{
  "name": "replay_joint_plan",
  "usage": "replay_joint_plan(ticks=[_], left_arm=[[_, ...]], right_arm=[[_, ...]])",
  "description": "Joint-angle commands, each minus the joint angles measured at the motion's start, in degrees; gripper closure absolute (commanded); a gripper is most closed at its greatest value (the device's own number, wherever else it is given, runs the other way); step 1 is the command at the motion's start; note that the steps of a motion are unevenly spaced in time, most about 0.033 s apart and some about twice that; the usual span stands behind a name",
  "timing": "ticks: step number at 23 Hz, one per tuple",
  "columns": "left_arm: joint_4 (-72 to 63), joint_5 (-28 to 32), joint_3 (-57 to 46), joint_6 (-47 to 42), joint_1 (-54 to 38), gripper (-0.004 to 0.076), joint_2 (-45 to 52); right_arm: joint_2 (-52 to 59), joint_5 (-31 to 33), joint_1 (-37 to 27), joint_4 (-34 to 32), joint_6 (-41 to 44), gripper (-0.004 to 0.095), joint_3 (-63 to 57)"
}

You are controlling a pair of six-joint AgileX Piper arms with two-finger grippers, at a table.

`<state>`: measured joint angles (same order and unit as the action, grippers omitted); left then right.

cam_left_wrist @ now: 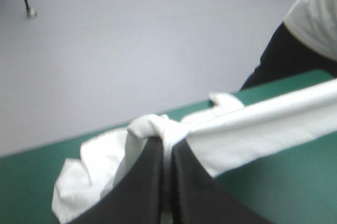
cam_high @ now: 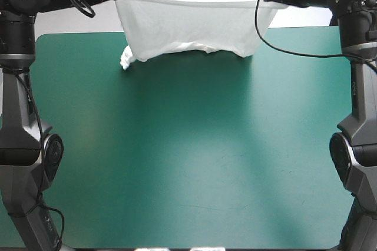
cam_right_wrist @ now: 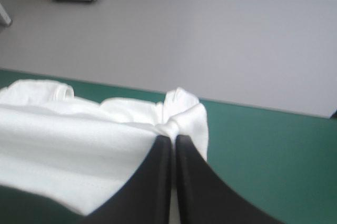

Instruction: Fold the cloth

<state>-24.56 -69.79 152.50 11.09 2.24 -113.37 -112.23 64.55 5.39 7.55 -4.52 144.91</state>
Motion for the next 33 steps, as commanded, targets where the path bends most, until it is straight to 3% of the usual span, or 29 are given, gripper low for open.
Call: replay_joint_plan(ticks=[1, 3, 6, 10, 13, 21, 33], left_arm=[[1.1, -4.1, -3.6, -3.7, -0.2, 0.0734, 5.1], [0.5, -4.1, -9.9, -4.9, -0.2, 0.0734, 7.4], [0.8, -4.1, -30.7, -4.9, -0.2, 0.0734, 16.1], [3.1, -4.1, -56.6, -4.9, -0.2, 0.0734, 28.5], [2.9, -4.0, -70.3, -4.3, -0.1, 0.0734, 36.1], [8.1, -4.0, -93.9, -7.0, 7.4, 0.0734, 50.9], [8.3, -4.0, -109.5, -7.0, 7.8, 0.0734, 57.0]], right_arm=[[6.0, 0.9, -0.6, 0.0, -0.6, 0.0925, -5.7], [8.1, 3.6, -0.6, 0.9, -0.6, 0.0925, -11.2], [14.6, 6.7, -0.6, 3.6, -0.6, 0.0925, -26.3], [23.4, 6.9, -0.5, 5.8, -0.8, 0.0925, -43.6], [30.7, 6.9, 0.0, 6.0, -1.2, 0.0925, -58.1], [44.7, 6.9, 3.7, 5.4, -0.8, 0.0925, -86.5], [52.9, 6.9, 3.7, 5.3, 0.3, 0.0925, -102.6]])
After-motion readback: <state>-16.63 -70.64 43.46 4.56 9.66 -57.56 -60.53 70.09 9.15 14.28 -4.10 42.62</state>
